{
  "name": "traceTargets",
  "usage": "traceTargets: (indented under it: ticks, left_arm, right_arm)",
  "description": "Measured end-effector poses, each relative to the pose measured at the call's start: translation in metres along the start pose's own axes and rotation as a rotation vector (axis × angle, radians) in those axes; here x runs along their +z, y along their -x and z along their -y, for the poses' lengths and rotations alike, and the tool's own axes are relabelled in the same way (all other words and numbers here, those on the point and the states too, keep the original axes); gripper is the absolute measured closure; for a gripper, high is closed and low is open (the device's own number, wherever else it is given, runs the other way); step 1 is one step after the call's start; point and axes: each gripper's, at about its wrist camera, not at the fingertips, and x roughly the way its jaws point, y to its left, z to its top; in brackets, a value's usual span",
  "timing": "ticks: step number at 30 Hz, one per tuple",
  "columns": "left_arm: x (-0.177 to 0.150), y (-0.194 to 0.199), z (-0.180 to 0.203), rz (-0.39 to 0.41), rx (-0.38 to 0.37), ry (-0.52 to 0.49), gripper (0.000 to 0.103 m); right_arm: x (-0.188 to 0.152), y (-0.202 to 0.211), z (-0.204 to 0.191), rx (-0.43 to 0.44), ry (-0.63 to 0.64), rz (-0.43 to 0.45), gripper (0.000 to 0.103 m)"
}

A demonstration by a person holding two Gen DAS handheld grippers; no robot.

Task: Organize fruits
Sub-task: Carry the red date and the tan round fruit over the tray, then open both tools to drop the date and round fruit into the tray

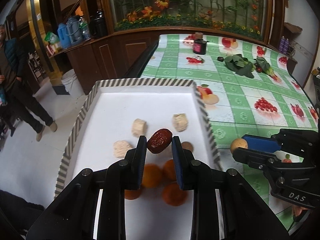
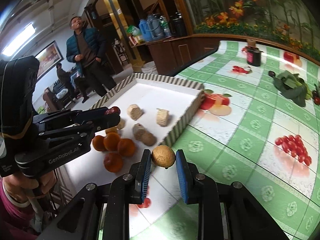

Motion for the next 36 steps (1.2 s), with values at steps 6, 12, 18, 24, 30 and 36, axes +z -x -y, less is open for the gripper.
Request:
traceTargets:
  ticks: [6, 12, 18, 24, 30, 36]
  left_arm:
    - [-0.004, -0.002, -0.026, -0.013, 0.009, 0.052, 0.078]
    - [-0.010, -0.006, -0.058, -0.039, 0.020, 0.117, 0.078]
    - [-0.012, -0.022, -0.077, -0.087, -0.002, 0.167, 0.078]
    - [-0.011, -0.033, -0.077, -0.107, -0.013, 0.180, 0.078]
    - [-0.016, -0.034, -0.075, -0.124, 0.012, 0.151, 0.078]
    - [-0.018, -0.037, -0.071, -0.144, 0.037, 0.131, 0.078]
  right_arm:
    - [0.005, -0.010, -0.018, 0.017, 0.043, -0.014, 0.079]
    - [0.010, -0.022, -0.029, 0.029, 0.076, -0.034, 0.079]
    - [0.012, -0.038, -0.038, 0.041, 0.101, -0.071, 0.079]
    - [0.012, -0.048, -0.047, -0.027, 0.173, -0.093, 0.079]
    - [0.010, -0.059, -0.046, -0.014, 0.187, -0.123, 0.078]
    - [0.011, -0.060, -0.040, 0.011, 0.154, -0.110, 0.078]
